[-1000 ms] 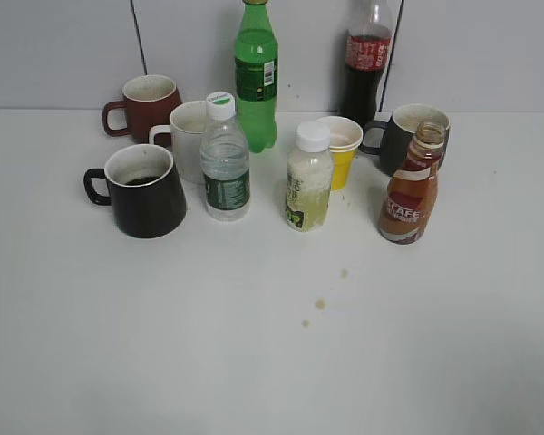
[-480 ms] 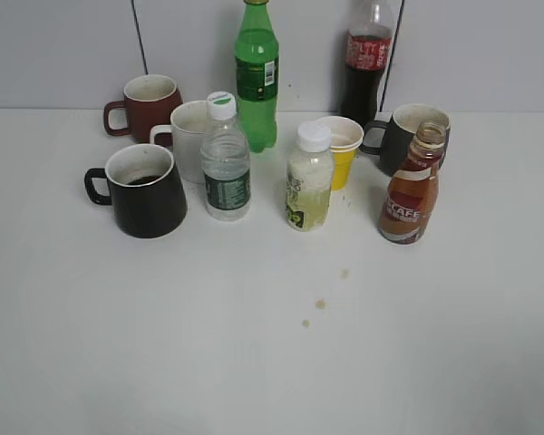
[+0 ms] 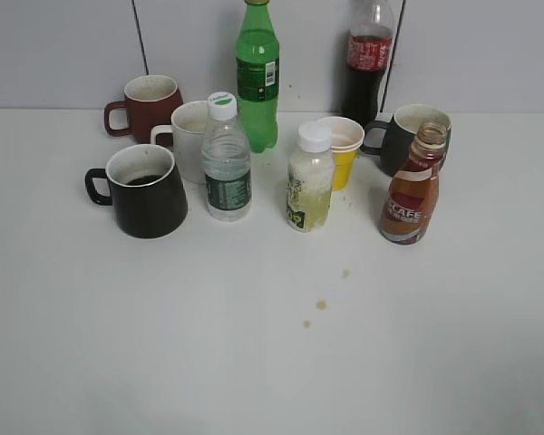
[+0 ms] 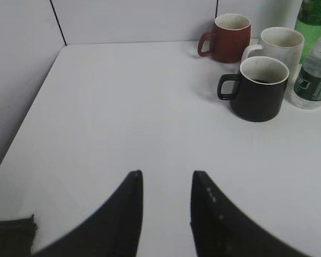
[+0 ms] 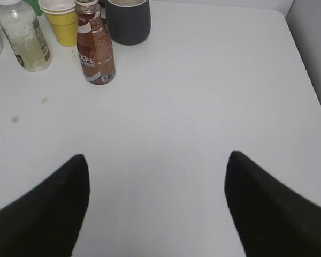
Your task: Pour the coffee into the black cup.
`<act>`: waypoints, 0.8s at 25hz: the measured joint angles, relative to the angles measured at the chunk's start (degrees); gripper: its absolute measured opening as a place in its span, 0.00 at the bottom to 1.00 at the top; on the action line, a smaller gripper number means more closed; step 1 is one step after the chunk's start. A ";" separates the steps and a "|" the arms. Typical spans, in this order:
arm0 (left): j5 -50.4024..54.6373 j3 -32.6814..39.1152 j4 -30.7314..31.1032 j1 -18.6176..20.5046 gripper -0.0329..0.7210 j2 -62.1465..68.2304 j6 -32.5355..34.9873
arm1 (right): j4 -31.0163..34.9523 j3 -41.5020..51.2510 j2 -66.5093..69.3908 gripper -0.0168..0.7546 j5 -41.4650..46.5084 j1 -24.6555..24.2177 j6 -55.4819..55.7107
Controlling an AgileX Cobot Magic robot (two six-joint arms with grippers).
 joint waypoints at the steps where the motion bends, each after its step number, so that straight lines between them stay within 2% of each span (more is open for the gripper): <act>1: 0.00 0.00 0.00 0.00 0.36 0.00 0.00 | 0.00 0.00 0.00 0.79 0.00 0.00 0.00; 20: 0.00 0.00 0.00 0.00 0.36 0.00 0.00 | 0.00 0.00 0.00 0.79 0.00 0.00 0.00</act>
